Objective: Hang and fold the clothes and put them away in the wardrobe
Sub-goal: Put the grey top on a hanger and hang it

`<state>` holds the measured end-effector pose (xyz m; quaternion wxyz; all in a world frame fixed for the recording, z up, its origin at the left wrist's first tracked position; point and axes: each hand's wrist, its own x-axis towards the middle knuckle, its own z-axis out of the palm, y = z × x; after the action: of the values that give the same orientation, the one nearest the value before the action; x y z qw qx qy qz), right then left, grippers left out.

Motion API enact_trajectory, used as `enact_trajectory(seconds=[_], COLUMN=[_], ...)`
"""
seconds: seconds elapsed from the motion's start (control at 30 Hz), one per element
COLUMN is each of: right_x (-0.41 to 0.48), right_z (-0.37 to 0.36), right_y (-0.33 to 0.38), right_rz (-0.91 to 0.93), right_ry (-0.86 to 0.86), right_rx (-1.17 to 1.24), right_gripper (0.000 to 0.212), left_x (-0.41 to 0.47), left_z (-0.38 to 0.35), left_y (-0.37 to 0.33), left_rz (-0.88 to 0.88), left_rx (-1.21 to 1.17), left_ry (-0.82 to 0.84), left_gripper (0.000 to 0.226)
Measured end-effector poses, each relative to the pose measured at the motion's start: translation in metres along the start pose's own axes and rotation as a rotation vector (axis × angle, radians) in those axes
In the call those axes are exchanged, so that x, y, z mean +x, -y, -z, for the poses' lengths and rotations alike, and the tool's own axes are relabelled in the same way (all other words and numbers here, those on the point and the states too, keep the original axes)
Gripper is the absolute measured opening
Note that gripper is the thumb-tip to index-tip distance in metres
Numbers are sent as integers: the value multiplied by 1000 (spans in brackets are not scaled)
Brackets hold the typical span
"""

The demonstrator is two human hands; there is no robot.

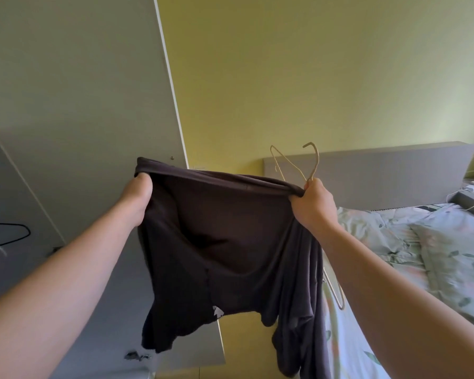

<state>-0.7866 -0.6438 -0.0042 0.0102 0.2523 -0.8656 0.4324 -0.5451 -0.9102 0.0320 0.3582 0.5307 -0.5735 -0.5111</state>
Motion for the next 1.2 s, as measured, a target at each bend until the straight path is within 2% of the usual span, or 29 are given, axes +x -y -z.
enact_trajectory(seconds=[0.07,0.13,0.2,0.27,0.43,0.5,0.6,0.7,0.83,1.0,1.07,1.13,1.2], right_x=[0,0,1,1,0,-1,-5,-7,-13,-18,-19,-20,-22], right_z=[0,0,0,0,-4,-6,-10,-17,-28,-38,-42,-46,-49], right_y=[1,1,2,3,5,3,2,2,1,3,4,3,2], right_rz=[-10,-19,-19,-13,15,22,22,44,99,145,139,141,146], right_ry=[7,10,10,14,32,28,57,113,172,220,245,257,262], right_rx=[9,12,7,0,-48,-53,-55,-68,-127,-211,-229,-244,-250], right_gripper=[24,25,27,29,21,21,25,25,20,18,18,18,17], left_x=[2,3,3,1,-14,-18,-25,-33,-50,-51,-51,-53,-59], left_z=[1,3,4,3,1,3,4,-2,-12,-15,-13,-9,-3], left_y=[-2,-2,-2,-4,-15,-18,-23,-30,-30,-26,-21,-17,-17], left_rz=[-4,-24,-111,-259,-443,-535,-617,-554,-481,-362,-311,-299,-297], left_rx=[-2,25,38,8,1,158,370,369,361,89,22,133,434], left_ry=[4,-65,-184,-215,-60,7,72,152,230,294,339,406,485], left_gripper=[54,53,40,22,12,12,30,38,21,28,22,28,35])
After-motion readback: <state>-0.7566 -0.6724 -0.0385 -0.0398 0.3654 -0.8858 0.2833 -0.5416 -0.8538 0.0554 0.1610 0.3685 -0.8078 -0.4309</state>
